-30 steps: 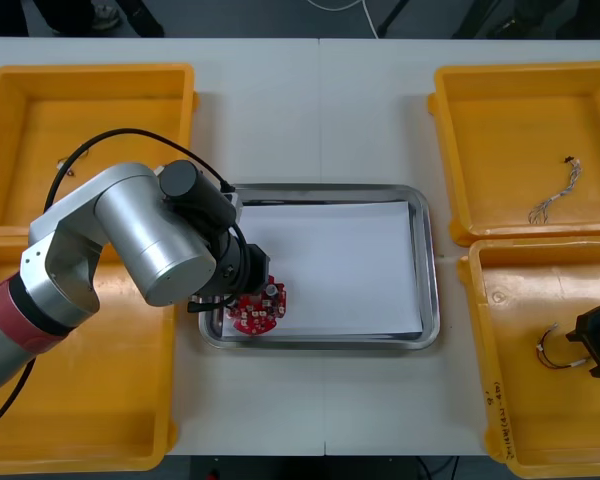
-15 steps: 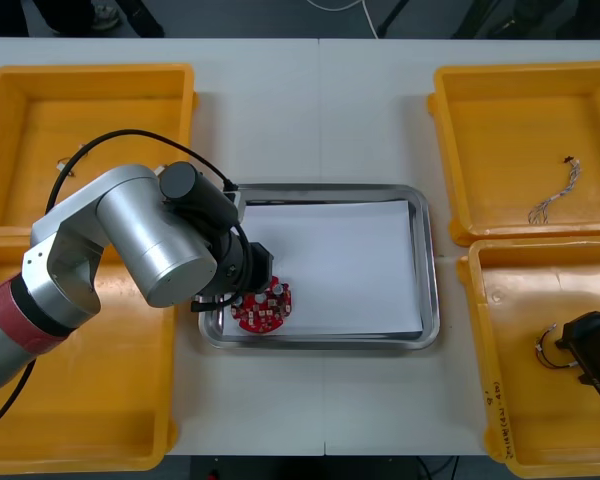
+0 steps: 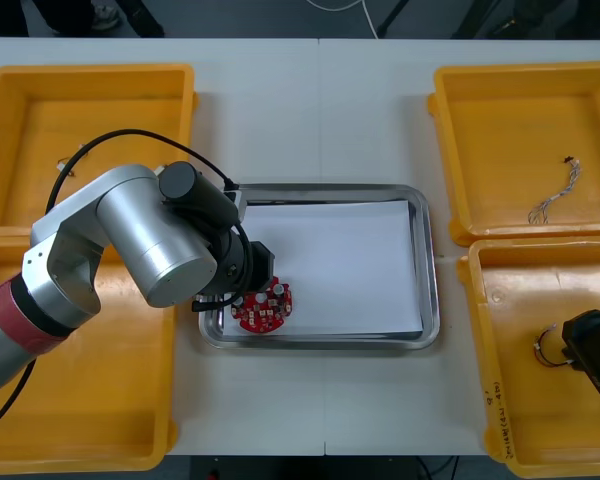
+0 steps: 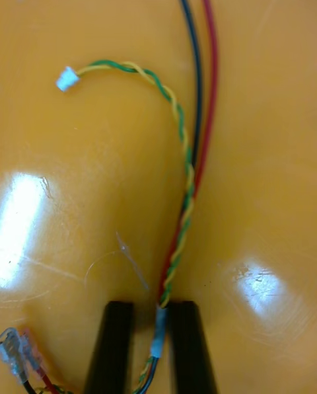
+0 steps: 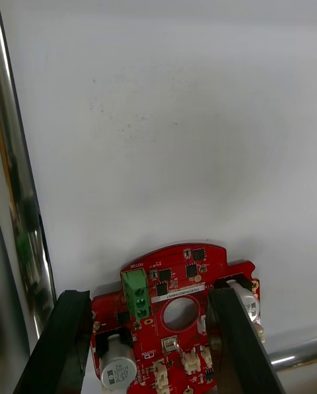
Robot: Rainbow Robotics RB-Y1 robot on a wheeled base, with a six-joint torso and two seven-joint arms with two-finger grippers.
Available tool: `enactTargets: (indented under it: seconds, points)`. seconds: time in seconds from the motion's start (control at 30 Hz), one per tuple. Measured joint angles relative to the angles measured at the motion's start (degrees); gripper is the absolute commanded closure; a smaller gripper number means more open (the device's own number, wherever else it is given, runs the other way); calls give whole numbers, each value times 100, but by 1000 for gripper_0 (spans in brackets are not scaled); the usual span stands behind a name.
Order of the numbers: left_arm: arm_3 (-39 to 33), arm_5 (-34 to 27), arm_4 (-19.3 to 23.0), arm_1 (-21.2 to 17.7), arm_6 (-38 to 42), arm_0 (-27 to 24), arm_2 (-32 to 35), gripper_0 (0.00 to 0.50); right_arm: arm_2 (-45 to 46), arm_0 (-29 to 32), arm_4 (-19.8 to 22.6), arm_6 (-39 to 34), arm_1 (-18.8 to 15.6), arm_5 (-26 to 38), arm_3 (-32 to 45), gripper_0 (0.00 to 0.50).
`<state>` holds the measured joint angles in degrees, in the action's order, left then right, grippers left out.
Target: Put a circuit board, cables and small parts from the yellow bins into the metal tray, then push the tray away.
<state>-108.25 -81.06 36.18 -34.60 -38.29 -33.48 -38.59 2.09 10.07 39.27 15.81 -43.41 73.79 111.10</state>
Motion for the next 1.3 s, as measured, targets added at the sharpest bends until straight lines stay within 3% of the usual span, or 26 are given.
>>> enactTargets:
  seconds: [0.2,0.5,0.93,1.3]
  points:
    - [-47,-181,33,0,0,0,48,0,0,0,0,0,0,-4,0,500]
    - [-540,-1256,319,5,0,0,661,0,45,-10,3,0,0,161,48,500]
    - [-1227,-2787,520,126,0,0,1584,0,878,-91,230,1,0,1911,861,500]
    - [-1743,-2860,857,126,-4,121,2513,0,1529,-353,570,4,0,3051,1593,500]
